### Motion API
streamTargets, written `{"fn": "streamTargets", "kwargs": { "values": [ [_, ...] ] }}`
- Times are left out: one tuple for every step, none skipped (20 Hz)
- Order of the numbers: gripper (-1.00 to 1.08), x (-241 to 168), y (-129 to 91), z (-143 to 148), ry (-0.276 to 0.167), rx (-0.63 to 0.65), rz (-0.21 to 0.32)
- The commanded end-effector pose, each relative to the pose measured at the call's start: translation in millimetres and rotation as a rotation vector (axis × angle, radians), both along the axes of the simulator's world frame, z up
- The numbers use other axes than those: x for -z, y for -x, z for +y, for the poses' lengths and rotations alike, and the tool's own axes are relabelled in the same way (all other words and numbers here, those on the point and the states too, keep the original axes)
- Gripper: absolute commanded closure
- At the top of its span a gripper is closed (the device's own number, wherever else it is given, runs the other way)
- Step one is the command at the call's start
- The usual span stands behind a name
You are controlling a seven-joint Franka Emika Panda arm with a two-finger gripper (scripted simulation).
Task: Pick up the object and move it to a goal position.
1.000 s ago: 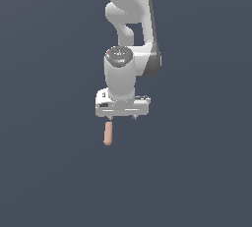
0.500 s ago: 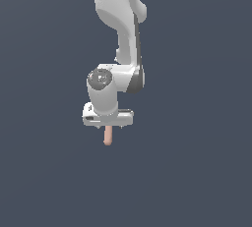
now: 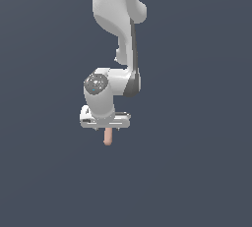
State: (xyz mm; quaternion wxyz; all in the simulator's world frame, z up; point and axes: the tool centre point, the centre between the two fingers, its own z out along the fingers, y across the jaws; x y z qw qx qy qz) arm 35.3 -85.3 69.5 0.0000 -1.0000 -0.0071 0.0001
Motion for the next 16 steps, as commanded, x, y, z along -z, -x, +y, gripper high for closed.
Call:
{"fn": "streamTargets", "kwargs": {
  "values": [
    [-0.92,4,0,0,0.0,0.0,0.001],
    [-0.92,8,0,0,0.0,0.0,0.001],
    [-0.92,12,0,0,0.0,0.0,0.001],
    [-0.92,16,0,0,0.0,0.0,0.001],
    [-0.92,21,1,0,0.0,0.0,0.001],
    [-0.92,27,1,0,0.0,0.0,0.001],
    [-0.92,33,1,-1,0.0,0.0,0.001],
    [-0.92,37,1,0,0.0,-0.001,0.0],
    [-0.92,41,1,0,0.0,-0.001,0.0],
    [-0.92,45,1,0,0.0,-0.001,0.0],
    [-0.92,47,1,0,0.0,-0.001,0.0],
    [-0.92,49,1,-1,0.0,-0.001,0.0],
    [-0.92,50,0,-1,0.0,-0.001,0.0],
    [-0.92,50,0,-1,0.0,-0.001,0.0],
    [-0.92,50,0,-1,0.0,-0.001,0.0],
    [1.08,50,0,-1,0.0,-0.001,0.0]
  ]
}}
